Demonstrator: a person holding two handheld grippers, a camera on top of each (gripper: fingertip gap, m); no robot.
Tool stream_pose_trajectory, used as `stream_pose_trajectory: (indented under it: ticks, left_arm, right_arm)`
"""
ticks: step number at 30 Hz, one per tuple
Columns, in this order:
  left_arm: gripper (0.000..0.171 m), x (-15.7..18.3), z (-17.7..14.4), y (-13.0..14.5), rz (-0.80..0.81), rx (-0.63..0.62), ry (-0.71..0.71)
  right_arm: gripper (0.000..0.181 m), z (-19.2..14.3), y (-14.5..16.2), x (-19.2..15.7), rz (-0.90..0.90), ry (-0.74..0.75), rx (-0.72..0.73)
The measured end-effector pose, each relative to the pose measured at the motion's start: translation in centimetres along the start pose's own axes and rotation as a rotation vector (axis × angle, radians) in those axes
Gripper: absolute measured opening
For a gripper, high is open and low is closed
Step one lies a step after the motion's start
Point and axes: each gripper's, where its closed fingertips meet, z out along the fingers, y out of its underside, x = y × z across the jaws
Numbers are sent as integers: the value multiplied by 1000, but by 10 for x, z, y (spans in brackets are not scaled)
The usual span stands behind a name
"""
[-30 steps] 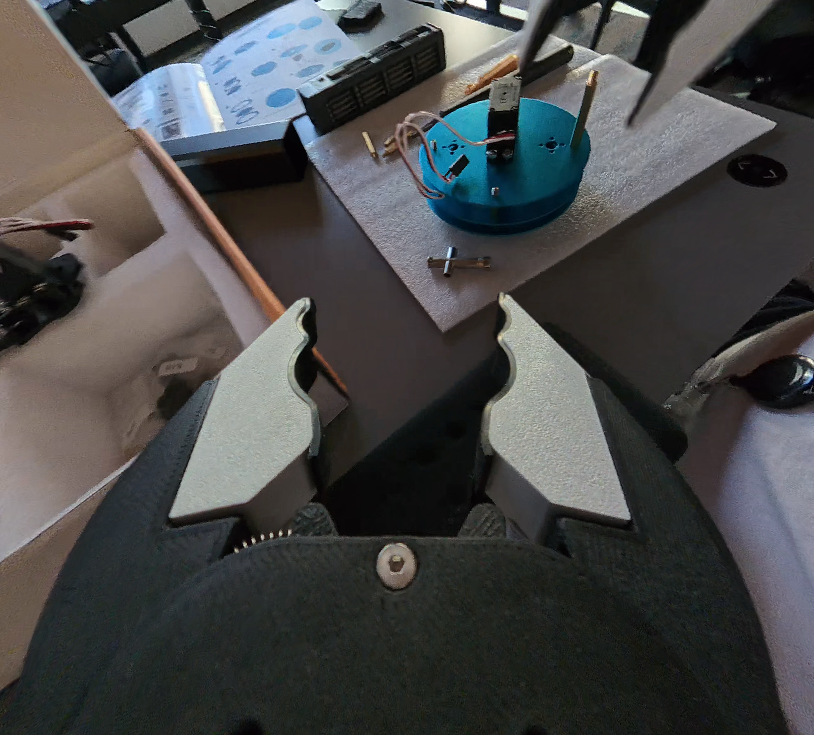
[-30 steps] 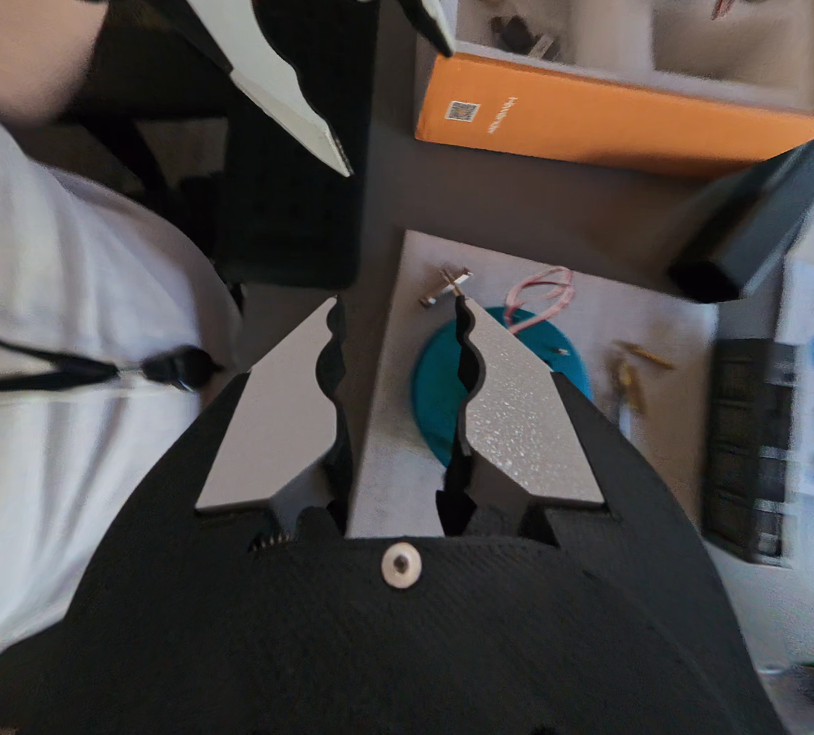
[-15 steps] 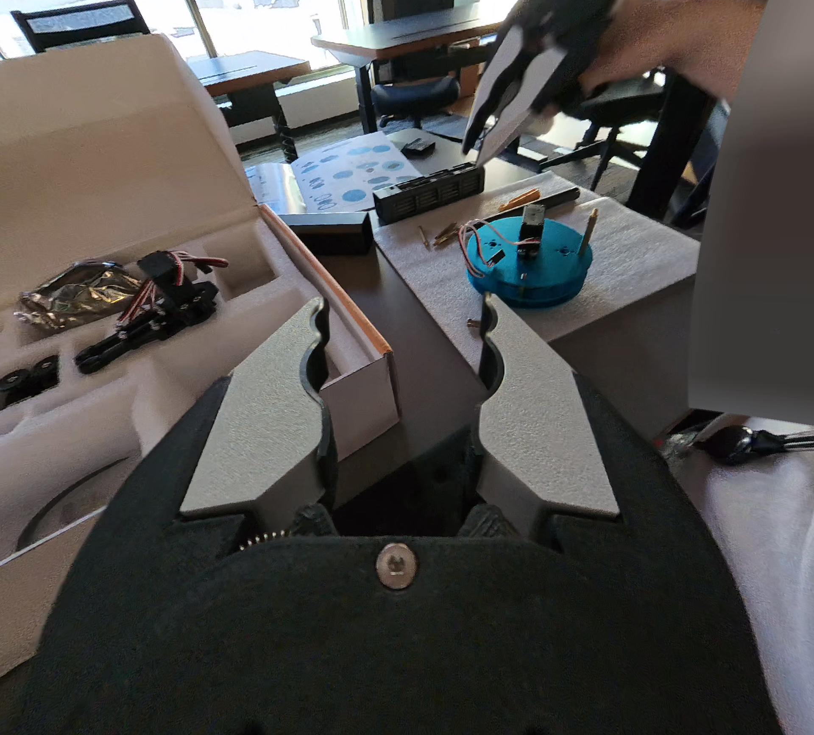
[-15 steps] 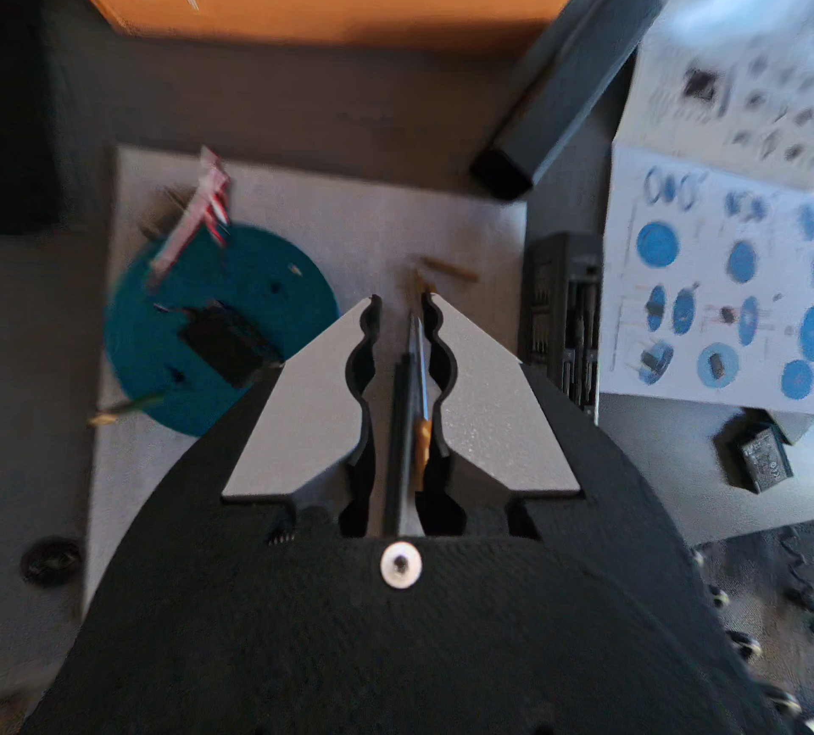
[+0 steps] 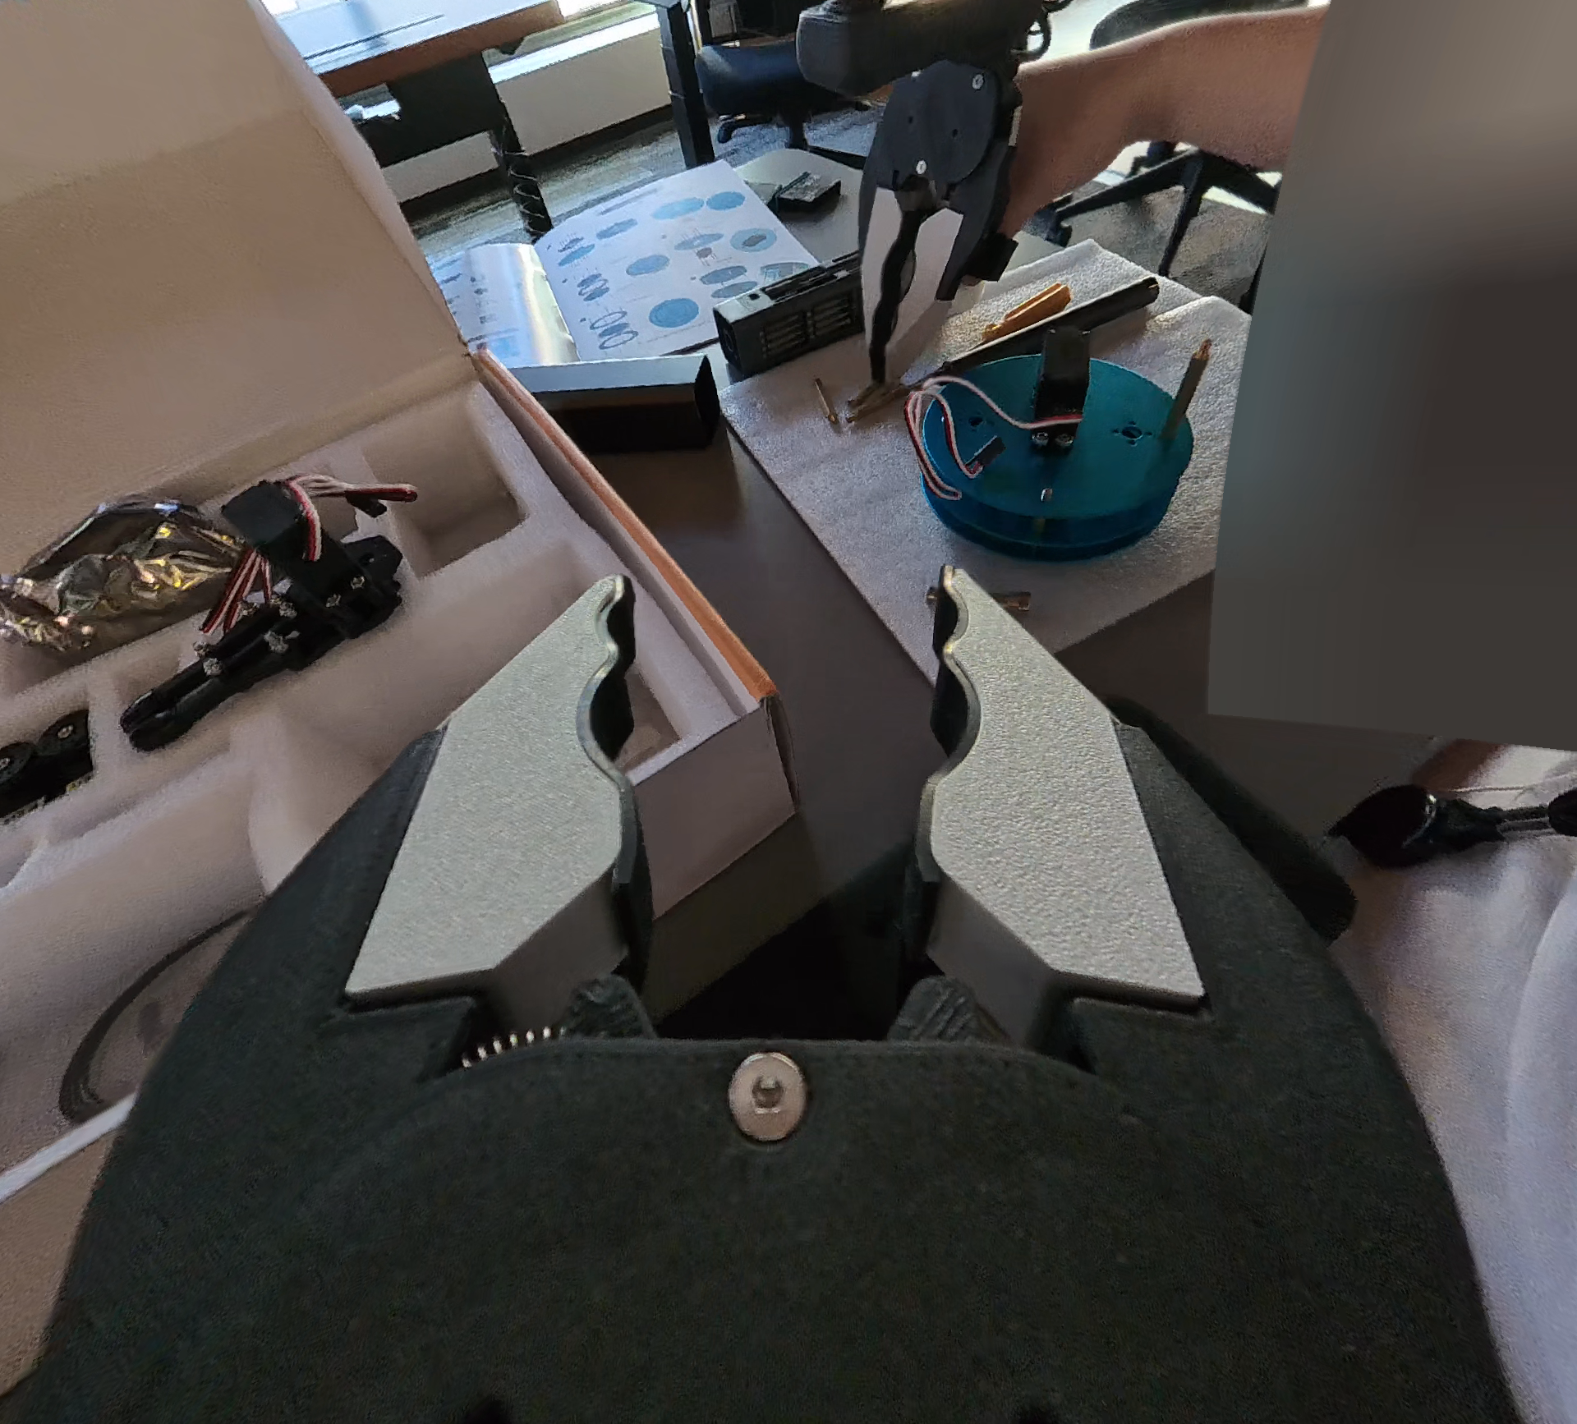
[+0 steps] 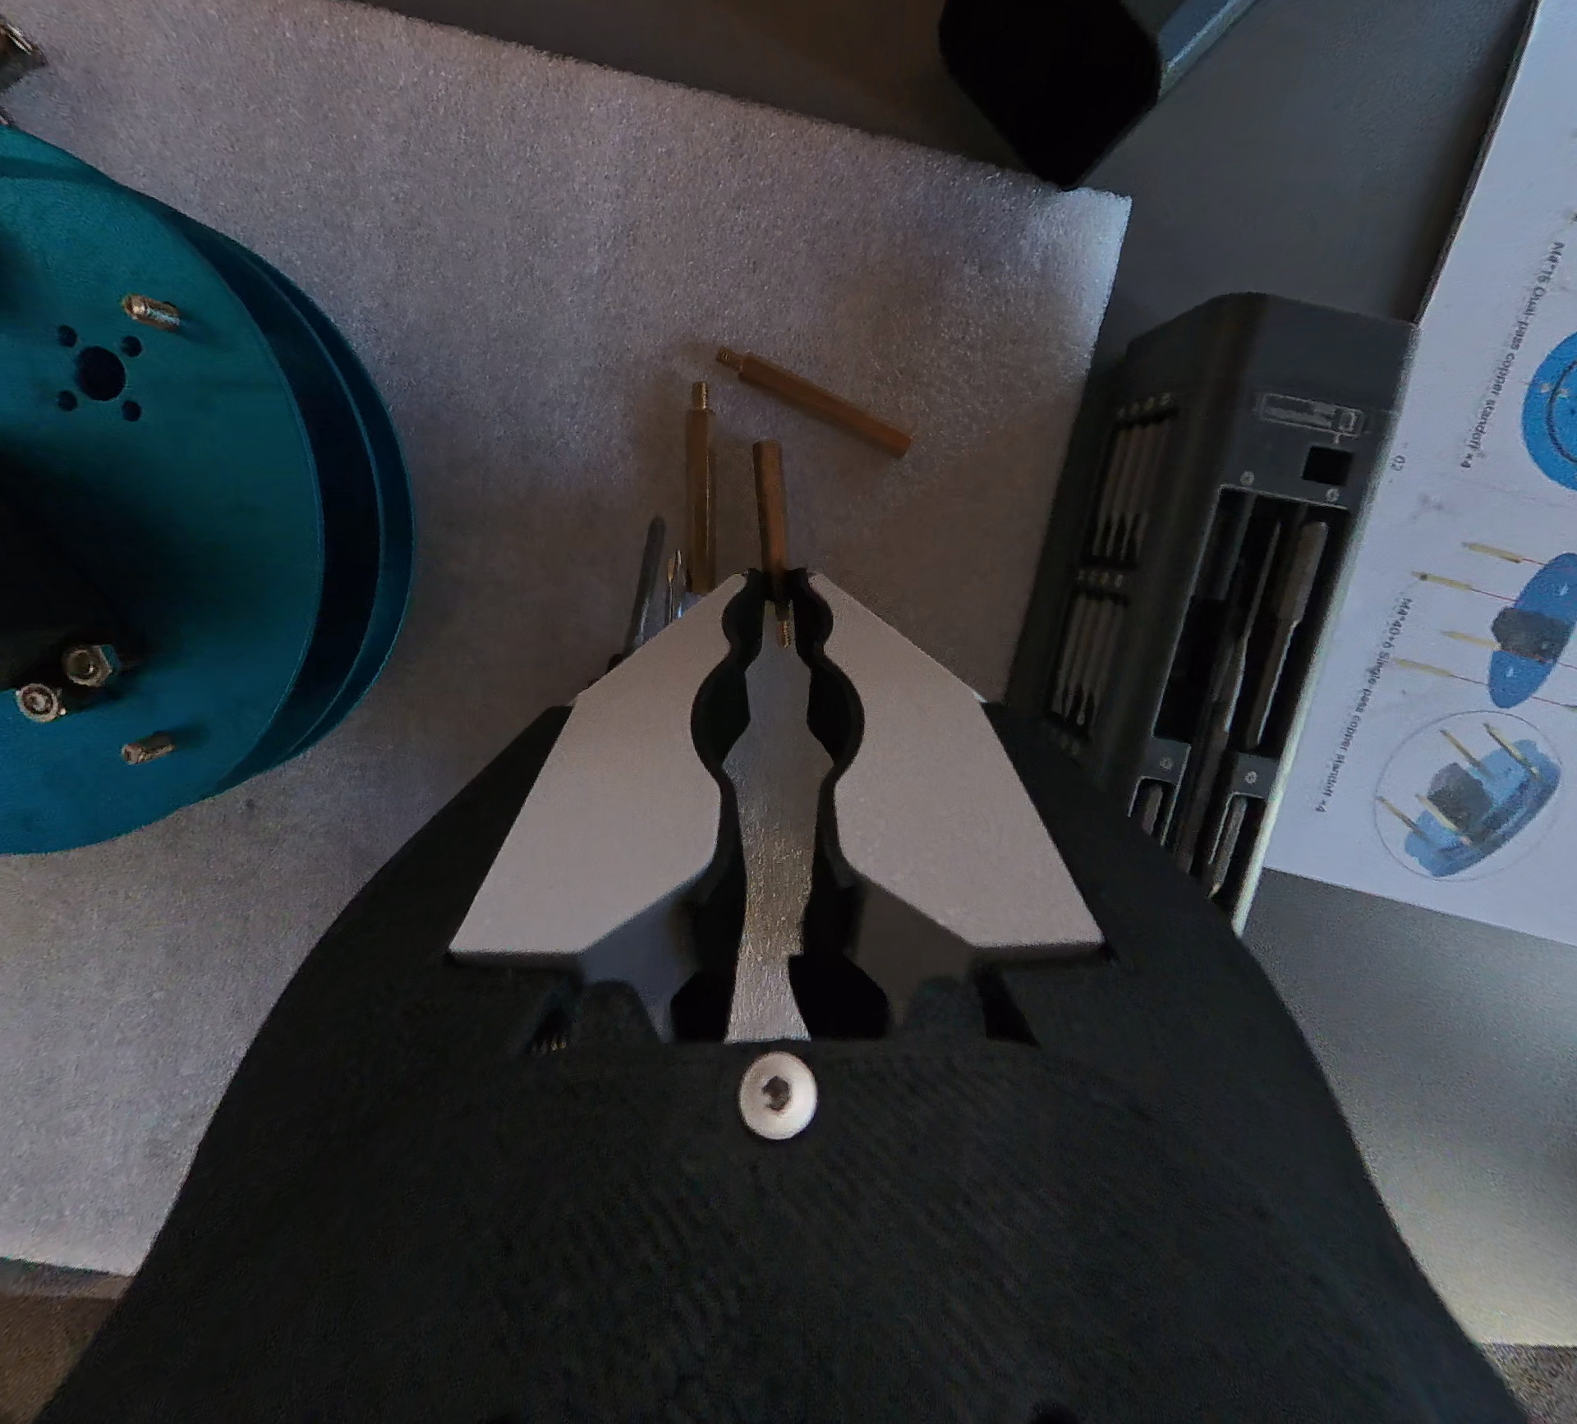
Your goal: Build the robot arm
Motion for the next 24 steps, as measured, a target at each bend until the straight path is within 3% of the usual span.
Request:
stream_pose_trajectory:
  ticks: [3, 5, 8, 11, 15, 24]
  left_arm:
    - [65, 8, 12, -7, -25, 18, 70]
    - [58, 14, 23, -11, -85, 38, 118]
    - [45, 31, 43, -27, -276, 95, 252]
    - [44, 55, 58, -49, -439, 154, 434]
    - [35, 73, 80, -60, -373, 133, 423]
    - [5, 111, 88, -69, -265, 85, 496]
  right_arm:
    - [6, -11, -7, 5, -58, 113, 39]
    - [6, -35, -35, -7, -154, 211, 155]
    - [5, -83, -79, -53, -418, 420, 293]
    - [5, -116, -106, -102, -627, 631, 364]
    - [5, -127, -113, -139, -775, 785, 326]
    - [5, -136, -108, -169, -829, 818, 346]
